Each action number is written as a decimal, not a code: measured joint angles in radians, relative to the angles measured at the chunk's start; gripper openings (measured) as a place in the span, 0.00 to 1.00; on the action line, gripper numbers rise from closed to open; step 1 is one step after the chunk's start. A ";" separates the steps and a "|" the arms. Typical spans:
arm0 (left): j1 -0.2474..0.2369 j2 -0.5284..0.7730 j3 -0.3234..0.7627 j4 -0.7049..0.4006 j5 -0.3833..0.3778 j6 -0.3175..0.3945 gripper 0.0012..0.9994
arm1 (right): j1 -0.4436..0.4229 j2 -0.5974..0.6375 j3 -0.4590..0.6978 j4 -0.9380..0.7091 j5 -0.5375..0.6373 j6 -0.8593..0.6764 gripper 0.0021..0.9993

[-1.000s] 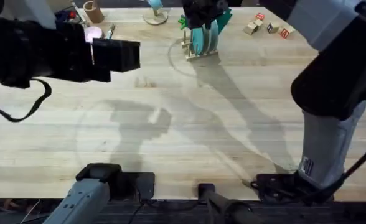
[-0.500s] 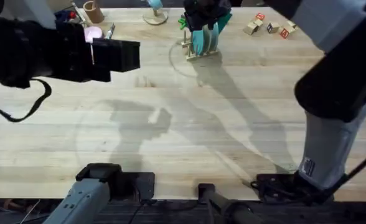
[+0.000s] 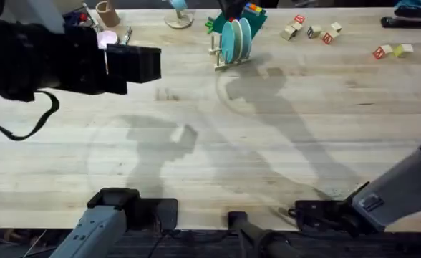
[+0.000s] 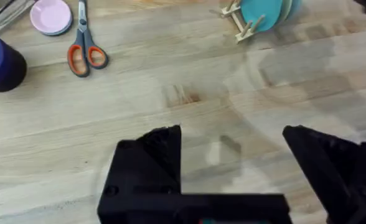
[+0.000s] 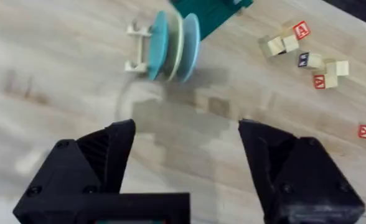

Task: Pick up the plates from the table one by one and place each into a slot on the dish rack.

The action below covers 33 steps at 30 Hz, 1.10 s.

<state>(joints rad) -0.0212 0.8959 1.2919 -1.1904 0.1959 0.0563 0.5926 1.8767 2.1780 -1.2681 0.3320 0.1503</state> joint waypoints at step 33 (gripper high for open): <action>0.000 0.000 0.000 -0.067 -0.003 0.016 0.99 | 0.000 -0.711 -0.742 0.094 -0.225 -0.046 1.00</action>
<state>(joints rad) -0.0212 0.8959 1.2919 -1.2572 0.1932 0.0719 0.5926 1.1655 1.4361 -1.1741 0.1065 0.1047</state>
